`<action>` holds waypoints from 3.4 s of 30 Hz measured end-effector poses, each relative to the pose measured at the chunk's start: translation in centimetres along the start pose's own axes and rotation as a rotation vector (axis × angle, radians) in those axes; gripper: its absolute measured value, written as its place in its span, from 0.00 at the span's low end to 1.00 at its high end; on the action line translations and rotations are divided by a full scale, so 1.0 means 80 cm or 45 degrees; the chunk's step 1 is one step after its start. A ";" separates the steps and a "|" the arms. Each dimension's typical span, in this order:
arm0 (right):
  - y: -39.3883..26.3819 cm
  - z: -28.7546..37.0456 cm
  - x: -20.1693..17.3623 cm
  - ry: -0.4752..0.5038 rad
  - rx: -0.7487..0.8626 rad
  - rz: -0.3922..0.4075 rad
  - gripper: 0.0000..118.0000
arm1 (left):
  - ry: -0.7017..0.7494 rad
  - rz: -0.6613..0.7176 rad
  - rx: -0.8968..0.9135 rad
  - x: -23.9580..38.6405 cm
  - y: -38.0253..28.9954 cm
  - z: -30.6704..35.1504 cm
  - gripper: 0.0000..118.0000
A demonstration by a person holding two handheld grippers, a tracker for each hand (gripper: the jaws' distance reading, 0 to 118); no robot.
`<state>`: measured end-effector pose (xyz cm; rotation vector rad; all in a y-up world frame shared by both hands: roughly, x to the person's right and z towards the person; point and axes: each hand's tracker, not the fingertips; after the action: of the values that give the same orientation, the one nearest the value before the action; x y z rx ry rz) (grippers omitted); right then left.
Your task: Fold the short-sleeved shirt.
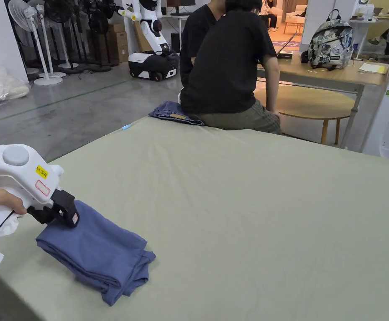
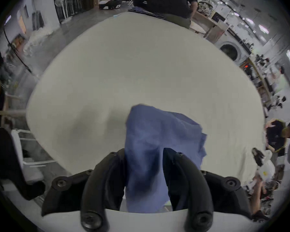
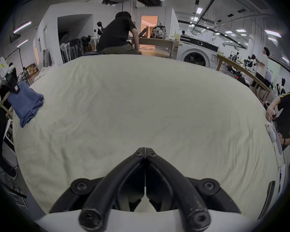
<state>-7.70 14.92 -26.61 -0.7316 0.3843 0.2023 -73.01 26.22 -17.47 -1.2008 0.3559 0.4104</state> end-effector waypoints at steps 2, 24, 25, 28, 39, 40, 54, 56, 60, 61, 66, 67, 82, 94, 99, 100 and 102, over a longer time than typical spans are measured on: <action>0.001 0.001 0.002 -0.002 0.003 -0.003 0.00 | 0.067 0.009 0.046 -0.013 0.005 0.002 0.32; -0.002 0.025 0.046 -0.025 0.102 -0.112 0.00 | -0.181 -0.151 0.606 0.231 -0.142 -0.058 0.00; -0.002 0.028 0.051 -0.032 0.114 -0.118 0.00 | -0.193 -0.173 0.624 0.247 -0.147 -0.056 0.00; 0.000 0.043 0.069 -0.061 0.159 -0.148 0.00 | -0.158 -0.295 0.770 0.316 -0.173 -0.047 0.00; 0.012 0.092 0.159 -0.248 0.465 -0.257 0.00 | -0.188 -0.382 1.222 0.522 -0.234 -0.030 0.00; 0.014 0.101 0.166 -0.268 0.511 -0.262 0.00 | -0.187 -0.390 1.249 0.534 -0.238 -0.029 0.00; 0.017 0.130 0.205 -0.414 0.726 -0.260 0.00 | -0.226 -0.349 1.354 0.572 -0.252 -0.016 0.00; 0.014 0.128 0.207 -0.424 0.734 -0.273 0.00 | -0.202 -0.364 1.358 0.571 -0.250 -0.017 0.00; 0.011 0.126 0.207 -0.428 0.740 -0.274 0.00 | -0.179 -0.374 1.359 0.569 -0.248 -0.019 0.00; 0.010 0.125 0.206 -0.427 0.744 -0.275 0.00 | -0.187 -0.370 1.358 0.567 -0.248 -0.020 0.00; 0.011 0.122 0.204 -0.417 0.758 -0.272 0.00 | -0.181 -0.343 1.360 0.561 -0.245 -0.023 0.00; 0.012 0.122 0.203 -0.415 0.762 -0.269 0.00 | -0.176 -0.339 1.359 0.560 -0.244 -0.024 0.00; 0.022 0.121 0.198 -0.404 0.759 -0.252 0.00 | -0.185 -0.333 1.358 0.554 -0.231 -0.019 0.00; 0.024 0.118 0.198 -0.451 0.743 -0.261 0.74 | -0.223 -0.299 1.344 0.549 -0.229 -0.023 0.61; 0.026 0.119 0.198 -0.470 0.743 -0.240 0.76 | -0.227 -0.321 1.380 0.551 -0.229 -0.020 0.65; 0.025 0.120 0.198 -0.476 0.746 -0.235 0.76 | -0.222 -0.328 1.386 0.552 -0.230 -0.020 0.65; 0.026 0.122 0.199 -0.471 0.757 -0.224 0.78 | -0.203 -0.337 1.404 0.553 -0.232 -0.018 0.66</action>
<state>8.78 23.83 -27.73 -0.1307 0.0150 0.0465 -25.43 24.39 -23.73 -0.1257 0.2183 0.0343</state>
